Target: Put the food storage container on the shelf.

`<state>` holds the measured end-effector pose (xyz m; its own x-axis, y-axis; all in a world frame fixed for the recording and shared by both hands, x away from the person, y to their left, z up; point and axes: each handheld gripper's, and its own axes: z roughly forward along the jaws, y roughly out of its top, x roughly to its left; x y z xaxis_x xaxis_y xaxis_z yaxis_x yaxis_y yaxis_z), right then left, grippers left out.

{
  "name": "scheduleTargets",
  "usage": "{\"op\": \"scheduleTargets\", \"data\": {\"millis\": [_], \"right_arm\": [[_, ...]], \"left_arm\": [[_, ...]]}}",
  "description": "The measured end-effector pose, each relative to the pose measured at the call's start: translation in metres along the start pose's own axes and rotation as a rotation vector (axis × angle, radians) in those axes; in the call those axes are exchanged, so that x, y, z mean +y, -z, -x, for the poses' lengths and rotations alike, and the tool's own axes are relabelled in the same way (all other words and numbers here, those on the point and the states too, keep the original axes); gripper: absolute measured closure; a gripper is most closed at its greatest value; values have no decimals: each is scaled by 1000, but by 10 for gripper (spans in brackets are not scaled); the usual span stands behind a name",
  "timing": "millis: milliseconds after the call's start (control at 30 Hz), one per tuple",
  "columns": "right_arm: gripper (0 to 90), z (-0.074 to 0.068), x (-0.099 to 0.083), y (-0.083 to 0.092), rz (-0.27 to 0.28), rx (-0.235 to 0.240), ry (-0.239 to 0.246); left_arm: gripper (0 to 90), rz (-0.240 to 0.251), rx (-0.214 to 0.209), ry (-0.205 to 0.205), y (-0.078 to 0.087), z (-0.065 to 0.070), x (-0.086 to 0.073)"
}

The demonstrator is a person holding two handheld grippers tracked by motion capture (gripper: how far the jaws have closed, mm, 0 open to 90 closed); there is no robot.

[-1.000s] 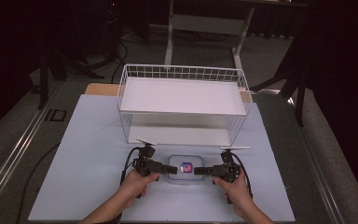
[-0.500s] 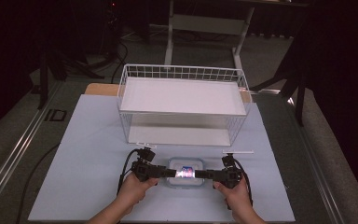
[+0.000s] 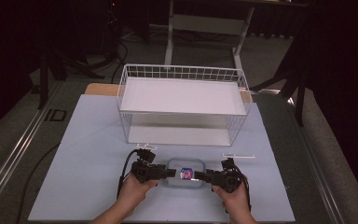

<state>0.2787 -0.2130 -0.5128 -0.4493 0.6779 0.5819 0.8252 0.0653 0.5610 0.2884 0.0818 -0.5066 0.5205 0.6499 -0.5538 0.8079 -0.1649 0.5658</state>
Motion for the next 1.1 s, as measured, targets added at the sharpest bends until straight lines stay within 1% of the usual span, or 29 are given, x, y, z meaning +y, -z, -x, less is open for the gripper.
{"op": "scheduleTargets", "data": {"millis": [133,300,400,467,567,600,633,667,700,800,867,933,967,1000,1033,1100], "right_arm": [[457,-3,12,-1,17,4,9],[457,-6,34,-2,76,9,14],[457,-8,46,-4,105,8,19],[457,-8,52,-7,122,-2,27],[456,-4,57,-16,129,2,4],[455,-2,59,-19,129,5,-3],[455,-2,59,-19,129,5,-3],[454,0,61,-22,128,4,-8],[452,3,65,-27,129,3,-8],[451,6,69,-32,136,0,0],[451,8,70,-35,138,-7,5],[450,10,73,-38,142,-10,7],[450,11,74,-39,141,-15,7],[450,12,76,-40,150,-17,8],[450,13,77,-41,150,-19,0],[449,16,79,-43,154,-19,-1]], "left_arm": [[503,25,11,-6,7,-1,11],[502,74,26,-16,15,-4,29],[502,99,23,-23,18,-10,38],[502,106,26,-25,17,-15,45],[501,103,44,-33,15,-22,53],[500,103,47,-28,14,-24,54],[500,103,47,-28,14,-24,54],[500,109,50,-21,12,-30,56],[500,111,49,-22,11,-32,57],[500,117,48,-28,8,-38,59],[500,125,41,-16,6,-42,59],[499,132,38,-16,3,-46,61],[499,144,39,-25,1,-47,62],[499,144,38,-26,0,-49,63],[498,146,41,-28,-1,-51,63],[498,150,49,-26,-3,-53,64]]}}
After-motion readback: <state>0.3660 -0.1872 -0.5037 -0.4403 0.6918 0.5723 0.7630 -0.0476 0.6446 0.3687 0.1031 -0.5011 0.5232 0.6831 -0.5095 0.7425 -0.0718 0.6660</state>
